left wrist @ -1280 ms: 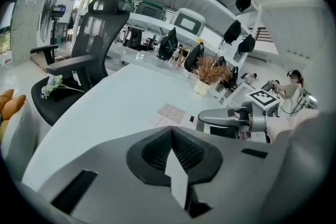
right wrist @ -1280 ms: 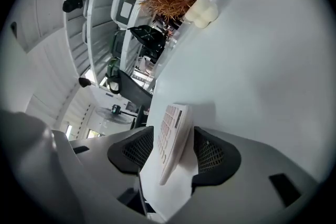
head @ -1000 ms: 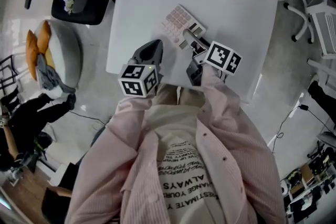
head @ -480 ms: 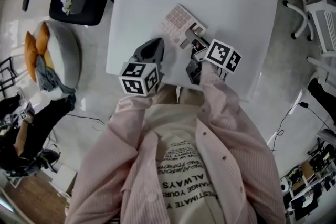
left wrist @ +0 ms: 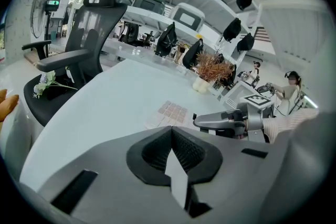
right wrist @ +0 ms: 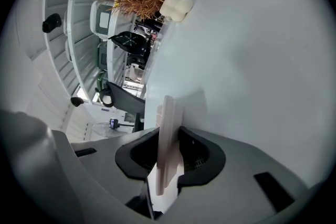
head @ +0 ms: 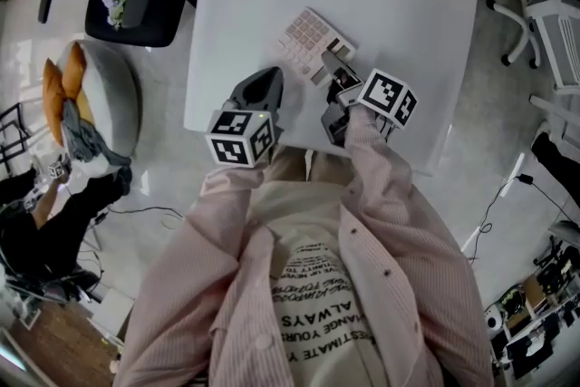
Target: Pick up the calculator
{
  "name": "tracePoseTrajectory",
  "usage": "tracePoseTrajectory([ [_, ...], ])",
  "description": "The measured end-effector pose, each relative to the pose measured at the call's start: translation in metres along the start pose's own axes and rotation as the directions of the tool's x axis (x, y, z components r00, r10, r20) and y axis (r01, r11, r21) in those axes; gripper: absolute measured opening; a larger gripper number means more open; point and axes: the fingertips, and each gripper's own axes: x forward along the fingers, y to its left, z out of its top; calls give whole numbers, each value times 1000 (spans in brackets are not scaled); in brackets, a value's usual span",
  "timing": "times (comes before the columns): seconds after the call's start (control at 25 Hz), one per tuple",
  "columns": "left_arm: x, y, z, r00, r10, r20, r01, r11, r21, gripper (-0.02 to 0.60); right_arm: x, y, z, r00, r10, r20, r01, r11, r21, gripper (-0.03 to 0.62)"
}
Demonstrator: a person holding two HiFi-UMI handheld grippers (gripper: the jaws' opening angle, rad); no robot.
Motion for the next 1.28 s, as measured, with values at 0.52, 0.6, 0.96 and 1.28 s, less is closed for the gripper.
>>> tracePoseTrajectory([
  [0.52,-10,-14,26,997,-40,63,38,999,38,2,-26,26,17,995,89,38,-90,996,22,89],
  [0.6,-14,-18,32,996,-52,76,48,998,51,2,-33,32,19,994,97,40,-98,995,18,89],
  [0.96,-35,-40,69,983,-76,170,60,993,98,2,-72,64,33,982,180,50,-180,984,-8,89],
  [1.28,-62,-55,103,958,-112,264,71,984,162,2,-108,94,45,970,226,86,-223,974,-43,89],
])
